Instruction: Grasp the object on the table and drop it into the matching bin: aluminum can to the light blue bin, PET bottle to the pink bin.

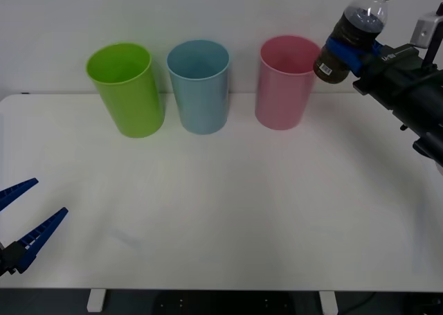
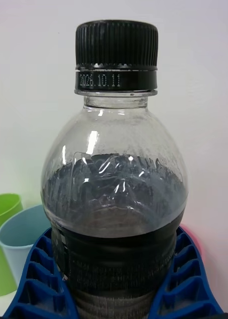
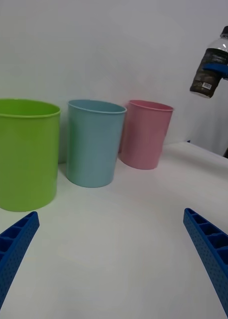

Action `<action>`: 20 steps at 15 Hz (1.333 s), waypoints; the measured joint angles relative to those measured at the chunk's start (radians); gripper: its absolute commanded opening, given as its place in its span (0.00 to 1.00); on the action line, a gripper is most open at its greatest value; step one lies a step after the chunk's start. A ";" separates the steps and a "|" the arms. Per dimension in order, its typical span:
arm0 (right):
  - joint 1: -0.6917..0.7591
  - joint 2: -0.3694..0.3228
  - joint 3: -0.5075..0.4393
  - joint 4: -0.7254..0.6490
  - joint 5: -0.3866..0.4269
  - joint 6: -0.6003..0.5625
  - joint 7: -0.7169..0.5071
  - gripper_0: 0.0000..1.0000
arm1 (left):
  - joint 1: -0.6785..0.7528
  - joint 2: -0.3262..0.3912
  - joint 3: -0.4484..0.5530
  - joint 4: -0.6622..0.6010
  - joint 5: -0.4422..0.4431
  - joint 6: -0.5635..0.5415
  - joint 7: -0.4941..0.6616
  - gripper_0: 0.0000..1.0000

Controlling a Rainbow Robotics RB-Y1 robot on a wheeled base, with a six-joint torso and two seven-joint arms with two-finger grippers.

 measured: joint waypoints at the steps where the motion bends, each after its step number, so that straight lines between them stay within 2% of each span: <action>1: -0.048 0.001 0.017 0.051 0.001 0.000 0.000 0.00 | 0.000 0.000 0.000 0.000 0.000 0.000 0.000 1.00; 5: -0.196 0.031 0.068 0.228 0.015 0.000 0.009 0.00 | 0.000 0.000 0.000 0.000 0.000 0.000 0.000 1.00; 9: -0.314 0.110 0.073 0.388 0.105 -0.001 0.010 0.00 | 0.000 0.000 0.000 0.000 0.000 0.000 0.000 1.00; 13: -0.430 0.184 0.073 0.552 0.161 -0.001 0.022 0.00 | 0.000 0.000 0.000 0.000 0.000 0.000 0.000 1.00; 20: -0.596 0.266 0.073 0.790 0.189 0.000 0.059 0.00 | 0.000 0.000 0.000 0.000 0.000 0.000 0.000 1.00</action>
